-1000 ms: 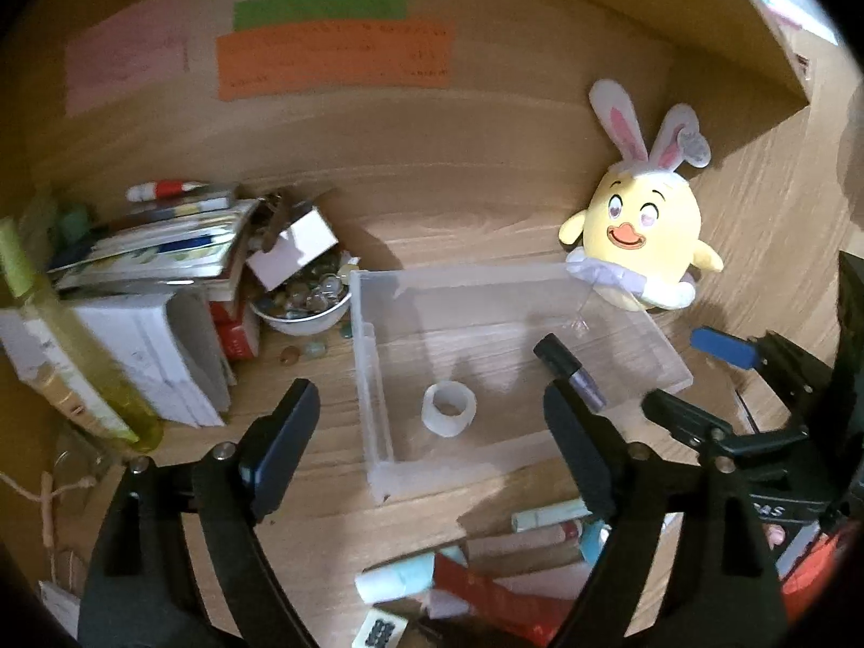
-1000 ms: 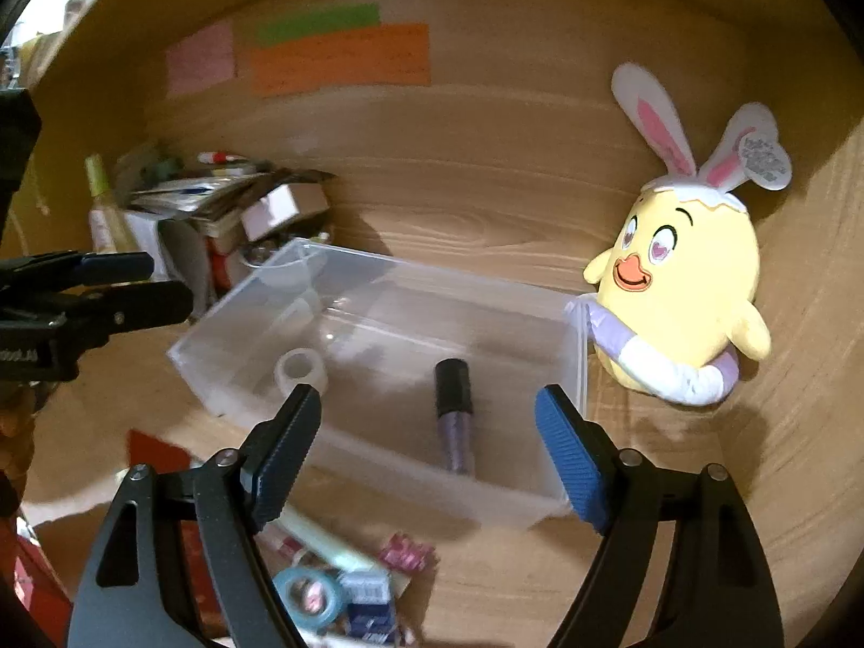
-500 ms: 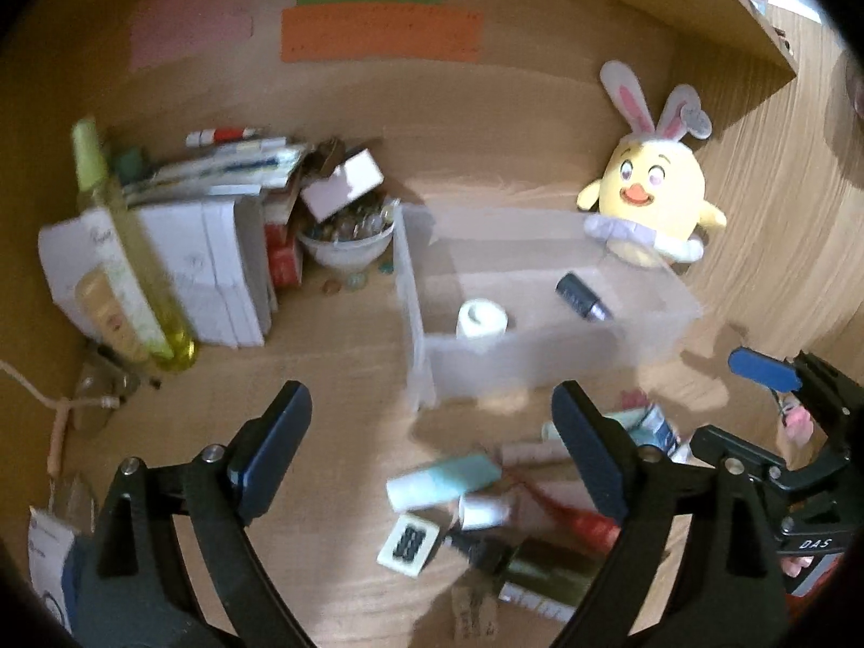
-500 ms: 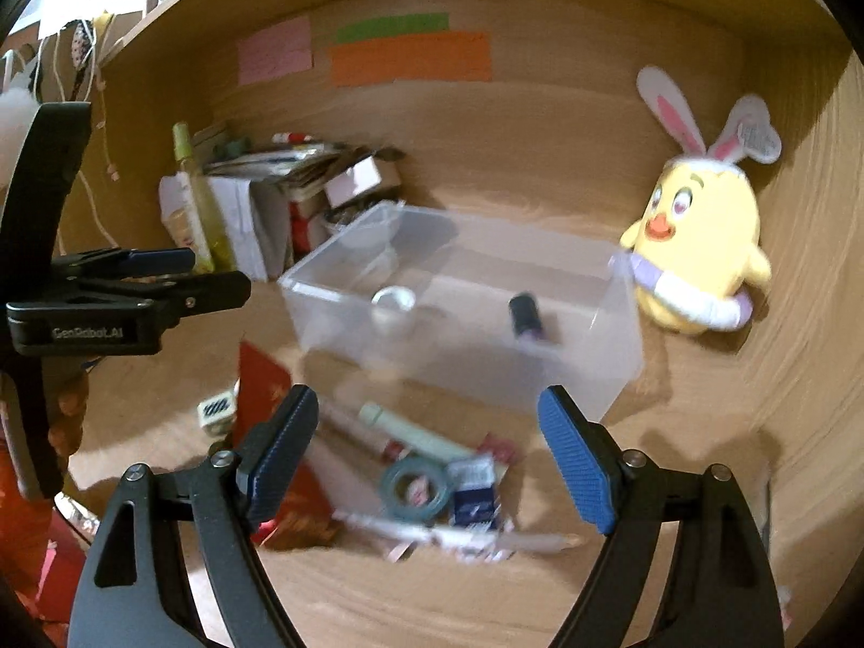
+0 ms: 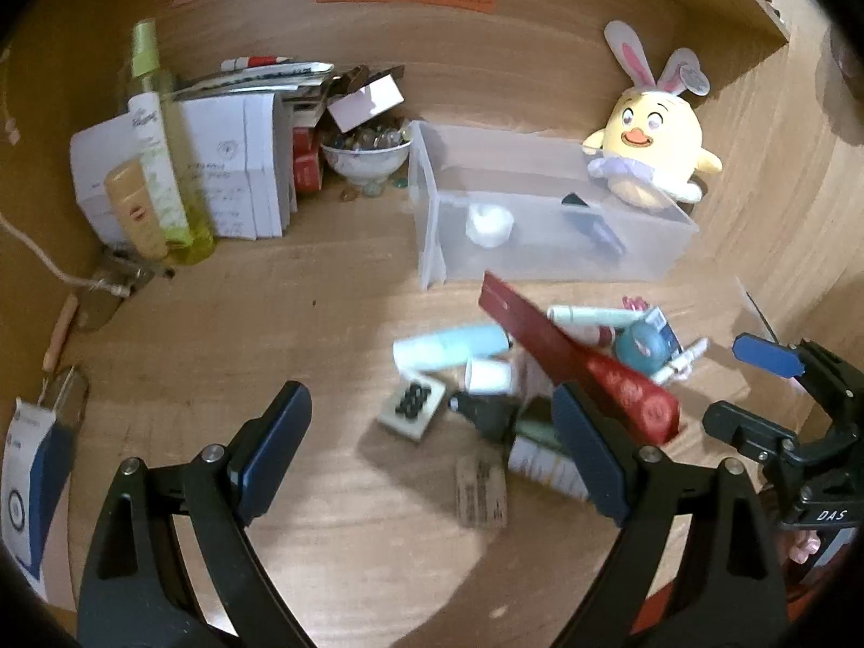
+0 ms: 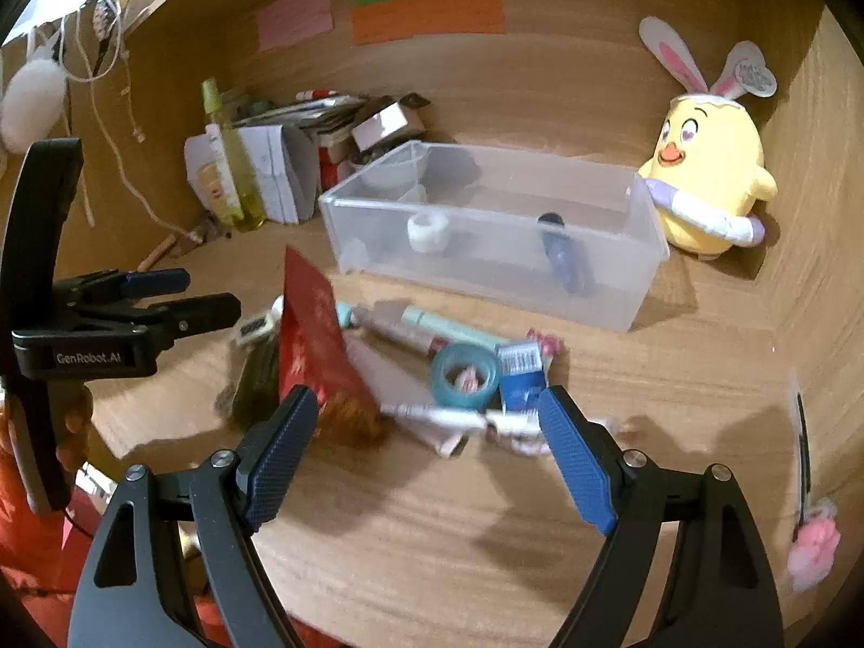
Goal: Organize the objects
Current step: 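Move both grippers back toward the dropper bottle and red packet, then grasp the dark dropper bottle with the left gripper while the right grasps the red packet, then carry the dropper bottle and red packet over the clear box with both grippers, then open both grippers to release the bottle and packet into the box, then grasp the white dice-patterned block with the left gripper while the right grasps the blue tape roll, then carry the block and blue tape roll into the clear box with both grippers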
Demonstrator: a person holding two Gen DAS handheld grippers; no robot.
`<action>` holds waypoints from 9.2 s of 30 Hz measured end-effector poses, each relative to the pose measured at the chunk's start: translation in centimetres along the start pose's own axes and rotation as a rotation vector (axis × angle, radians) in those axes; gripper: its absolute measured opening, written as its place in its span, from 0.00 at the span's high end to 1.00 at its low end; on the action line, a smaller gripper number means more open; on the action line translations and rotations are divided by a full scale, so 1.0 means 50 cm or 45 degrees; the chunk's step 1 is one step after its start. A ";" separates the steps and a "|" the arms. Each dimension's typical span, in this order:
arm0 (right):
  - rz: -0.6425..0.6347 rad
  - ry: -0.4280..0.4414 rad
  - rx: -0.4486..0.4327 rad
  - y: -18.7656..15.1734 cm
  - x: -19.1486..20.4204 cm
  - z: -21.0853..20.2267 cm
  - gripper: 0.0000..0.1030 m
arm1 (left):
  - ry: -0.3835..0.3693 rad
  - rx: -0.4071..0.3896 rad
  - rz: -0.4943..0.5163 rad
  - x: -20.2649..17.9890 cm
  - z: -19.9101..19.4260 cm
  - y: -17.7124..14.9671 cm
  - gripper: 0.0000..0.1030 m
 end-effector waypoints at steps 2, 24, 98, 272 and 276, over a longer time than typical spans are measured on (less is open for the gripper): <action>0.004 0.019 0.025 -0.014 0.007 0.007 0.21 | 0.005 0.004 0.004 -0.004 -0.005 -0.015 0.11; -0.107 0.064 0.078 -0.006 0.054 0.093 0.63 | -0.116 0.071 0.061 -0.050 0.012 -0.076 0.11; -0.028 -0.050 -0.434 0.213 -0.114 -0.103 0.76 | -0.126 -0.308 0.064 -0.131 -0.019 0.229 0.48; -0.041 -0.112 -0.073 0.105 -0.066 0.059 0.66 | -0.076 -0.109 -0.025 -0.014 0.029 0.092 0.77; -0.031 -0.116 -0.099 0.120 -0.082 0.049 0.66 | -0.093 -0.138 -0.005 -0.035 0.027 0.119 0.77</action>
Point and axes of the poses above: each gripper's, at about its wrist camera, not at the fingertips, and z roughly the way its jaws point, x to its left, y to its top, the point moved 4 cm from there along z, roughly the way its jaws point, and after that the axes turned 6 degrees about y, right-handed, at the moved point
